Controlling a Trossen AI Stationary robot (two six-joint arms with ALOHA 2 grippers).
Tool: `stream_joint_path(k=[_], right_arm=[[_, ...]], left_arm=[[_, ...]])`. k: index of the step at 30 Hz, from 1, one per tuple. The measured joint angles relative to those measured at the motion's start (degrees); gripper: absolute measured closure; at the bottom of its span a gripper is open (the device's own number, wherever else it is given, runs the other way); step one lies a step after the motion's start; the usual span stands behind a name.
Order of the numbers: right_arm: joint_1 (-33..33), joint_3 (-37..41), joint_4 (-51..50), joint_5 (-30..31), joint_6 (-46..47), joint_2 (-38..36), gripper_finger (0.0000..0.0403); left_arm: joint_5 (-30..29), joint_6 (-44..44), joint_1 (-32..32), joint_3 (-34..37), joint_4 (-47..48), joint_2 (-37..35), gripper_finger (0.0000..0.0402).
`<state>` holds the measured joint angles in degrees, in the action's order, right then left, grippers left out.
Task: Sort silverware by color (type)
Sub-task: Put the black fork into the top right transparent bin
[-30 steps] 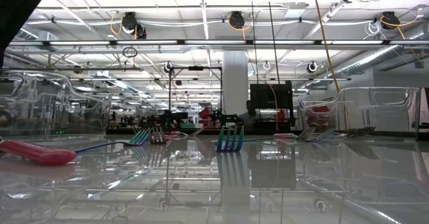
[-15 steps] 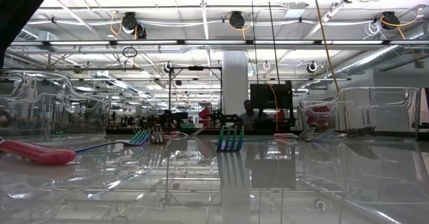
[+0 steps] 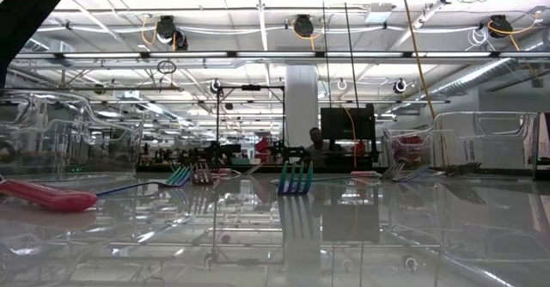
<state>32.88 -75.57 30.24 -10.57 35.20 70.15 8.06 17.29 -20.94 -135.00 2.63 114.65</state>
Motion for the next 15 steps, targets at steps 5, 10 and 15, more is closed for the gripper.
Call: stream_joint_path(k=[5,10,15], right_arm=[[0.0,0.0,-0.1,0.1,-0.1,0.0,0.0386],[0.0,0.0,-0.5,0.2,0.2,0.0,0.0349],[0.0,0.0,-1.9,0.3,0.6,-0.6,0.0301]], left_arm=[[0.5,1.5,0.0,0.0,0.0,0.0,0.0398],[0.5,1.4,-0.1,0.0,0.8,-0.1,0.0400],[1.6,2.3,-0.4,0.0,2.0,-0.2,0.0400]])
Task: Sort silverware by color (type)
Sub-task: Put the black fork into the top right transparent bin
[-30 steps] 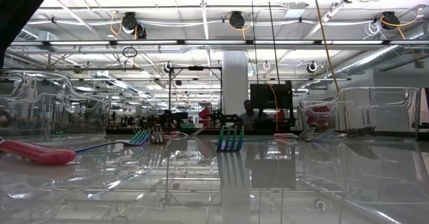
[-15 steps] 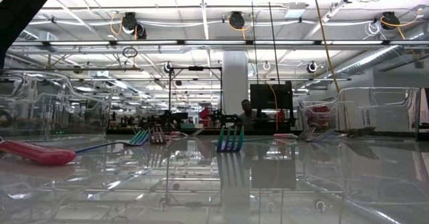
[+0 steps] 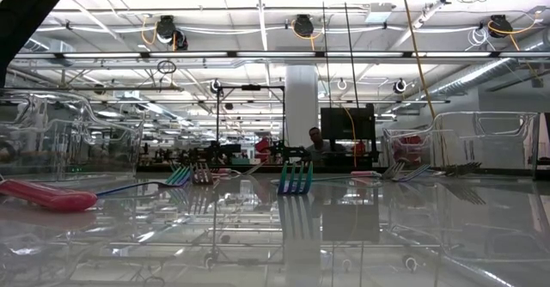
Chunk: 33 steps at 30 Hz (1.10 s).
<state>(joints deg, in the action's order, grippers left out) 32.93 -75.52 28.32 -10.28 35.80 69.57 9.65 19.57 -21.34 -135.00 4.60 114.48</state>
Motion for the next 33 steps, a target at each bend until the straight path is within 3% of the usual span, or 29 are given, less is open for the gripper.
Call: stream_joint_path(k=[12,21,25,28,33], right_arm=[[-0.1,-0.1,-10.7,-0.5,0.2,-5.4,0.0230],[0.0,0.0,-16.4,-1.2,-0.1,-8.7,0.0213],[0.0,-0.2,-16.7,-2.6,1.5,-9.3,0.0213],[0.0,-3.3,-21.6,-4.1,1.4,-8.7,0.0213],[-0.1,-14.9,-37.9,-5.1,-5.8,-5.6,0.0213]], left_arm=[[2.8,2.2,-0.7,0.0,8.2,0.1,0.0401],[6.8,3.1,-0.6,0.0,15.7,0.1,0.0401],[12.0,3.7,-0.5,0.0,20.2,0.0,0.0401],[14.3,3.3,-0.3,0.0,25.1,0.0,0.0401],[14.9,1.2,0.5,0.0,31.1,0.0,0.0401]])
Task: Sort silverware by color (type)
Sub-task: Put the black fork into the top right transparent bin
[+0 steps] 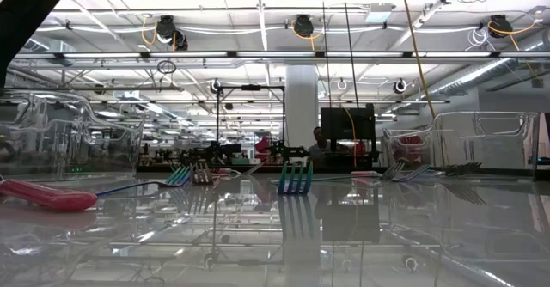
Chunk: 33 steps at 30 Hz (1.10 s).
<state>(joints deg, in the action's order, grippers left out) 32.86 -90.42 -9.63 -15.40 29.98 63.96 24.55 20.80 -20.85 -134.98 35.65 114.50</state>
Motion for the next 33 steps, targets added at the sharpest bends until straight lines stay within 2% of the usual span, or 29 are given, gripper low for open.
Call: stream_joint_path(k=[6,11,14,22,33], right_arm=[[0.0,-13.4,-16.8,0.0,-7.4,4.8,0.0213],[0.0,-20.2,-23.7,-1.4,-9.4,8.2,0.0213],[0.0,-21.8,-24.3,-4.1,-8.8,10.2,0.0213],[0.0,-22.8,-25.1,-8.9,-8.0,13.5,0.0220],[0.0,-22.8,-24.5,-10.8,-8.2,13.8,0.0290]], left_arm=[[1.0,-1.1,0.7,0.0,2.3,0.0,0.0401],[4.9,0.4,0.7,0.0,2.4,0.0,0.0401],[6.7,0.3,0.7,0.0,2.5,0.0,0.0401],[6.7,-1.7,0.7,0.0,5.7,0.0,0.0401],[6.7,-2.7,0.7,0.0,6.2,0.0,0.0401]])
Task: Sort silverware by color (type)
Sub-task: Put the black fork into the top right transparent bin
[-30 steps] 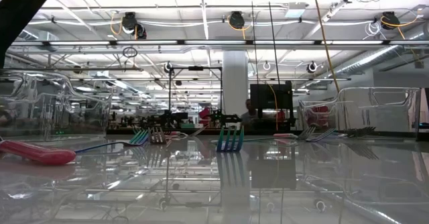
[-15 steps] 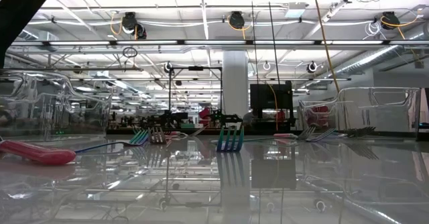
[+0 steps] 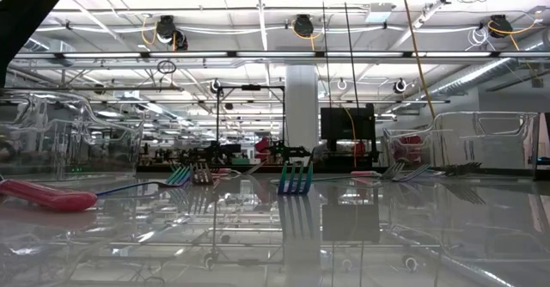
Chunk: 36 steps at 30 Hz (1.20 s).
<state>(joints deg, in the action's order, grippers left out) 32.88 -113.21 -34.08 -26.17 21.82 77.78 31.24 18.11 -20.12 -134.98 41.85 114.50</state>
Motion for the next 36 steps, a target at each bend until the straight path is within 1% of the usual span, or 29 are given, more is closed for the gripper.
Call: stream_joint_path(k=[5,9,11,15,18,26,29,33,36], right_arm=[[0.0,0.0,3.0,-1.3,-0.7,0.0,0.0333],[0.0,0.0,3.3,-1.3,-2.1,0.0,0.0380],[0.0,0.0,3.4,-1.2,-3.3,0.0,0.0394],[0.0,0.0,3.5,-1.1,-3.2,0.0,0.0393],[0.0,0.0,3.5,-1.0,-3.1,0.0,0.0397],[1.3,0.0,2.6,-0.9,-1.5,-1.1,0.0397],[2.0,0.0,1.6,-1.1,-1.3,-1.9,0.0397],[3.0,0.0,0.3,-1.5,-1.3,-3.1,0.0398],[4.0,0.0,-0.8,-3.2,-0.8,-3.8,0.0398]], left_arm=[[0.0,-0.4,0.0,0.0,-0.1,0.0,0.0401],[0.0,-0.4,0.0,0.0,0.0,0.0,0.0401],[0.0,-0.3,0.0,0.0,0.0,0.0,0.0401],[0.0,-0.2,0.0,0.0,0.0,0.0,0.0400],[0.0,-0.5,0.1,0.0,-0.1,0.0,0.0386],[0.0,0.0,0.1,0.0,-0.2,0.0,0.0301],[0.1,0.9,0.1,0.0,0.0,0.0,0.0277],[2.2,2.7,-0.5,0.0,0.1,0.0,0.0269],[3.2,3.5,-1.0,0.0,1.0,0.0,0.0269]])
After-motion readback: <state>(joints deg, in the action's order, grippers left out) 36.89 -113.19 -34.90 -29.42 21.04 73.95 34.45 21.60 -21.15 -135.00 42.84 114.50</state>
